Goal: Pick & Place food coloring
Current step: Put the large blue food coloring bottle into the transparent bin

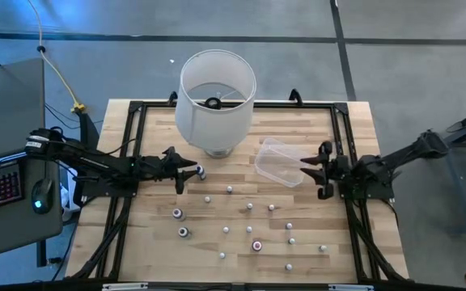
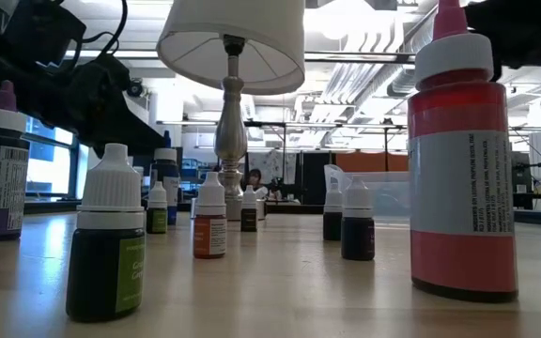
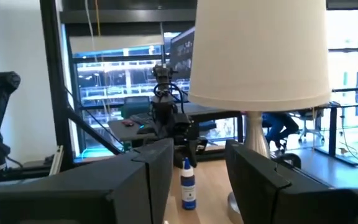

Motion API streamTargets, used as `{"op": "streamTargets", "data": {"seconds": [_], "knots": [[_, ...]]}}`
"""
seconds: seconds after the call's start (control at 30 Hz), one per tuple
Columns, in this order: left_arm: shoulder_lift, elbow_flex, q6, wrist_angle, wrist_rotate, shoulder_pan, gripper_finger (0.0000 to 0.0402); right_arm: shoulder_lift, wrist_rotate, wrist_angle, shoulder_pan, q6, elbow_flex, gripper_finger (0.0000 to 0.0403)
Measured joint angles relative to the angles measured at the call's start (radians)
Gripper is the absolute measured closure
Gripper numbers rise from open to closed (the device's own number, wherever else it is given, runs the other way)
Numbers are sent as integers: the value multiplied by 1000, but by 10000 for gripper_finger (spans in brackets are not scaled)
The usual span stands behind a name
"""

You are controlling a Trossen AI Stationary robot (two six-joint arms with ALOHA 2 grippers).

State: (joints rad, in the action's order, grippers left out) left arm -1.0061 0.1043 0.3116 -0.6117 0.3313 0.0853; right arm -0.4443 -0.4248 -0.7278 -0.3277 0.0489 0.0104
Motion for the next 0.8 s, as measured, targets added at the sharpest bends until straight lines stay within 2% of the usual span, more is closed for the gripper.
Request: {"op": "streamTargets", "data": {"seconds": [0.13,0.37,0.5,0.8], "knots": [[0,0,-20,-4,16,0,232,-206,85,-119,56,-42,49,263],[0,0,-81,-34,40,0,232,-478,96,-124,114,-24,195,263],[0,0,-81,-34,39,0,247,-573,101,-123,126,19,263,263],[0,0,-71,-36,42,0,323,-668,97,-123,145,95,347,263]]}}
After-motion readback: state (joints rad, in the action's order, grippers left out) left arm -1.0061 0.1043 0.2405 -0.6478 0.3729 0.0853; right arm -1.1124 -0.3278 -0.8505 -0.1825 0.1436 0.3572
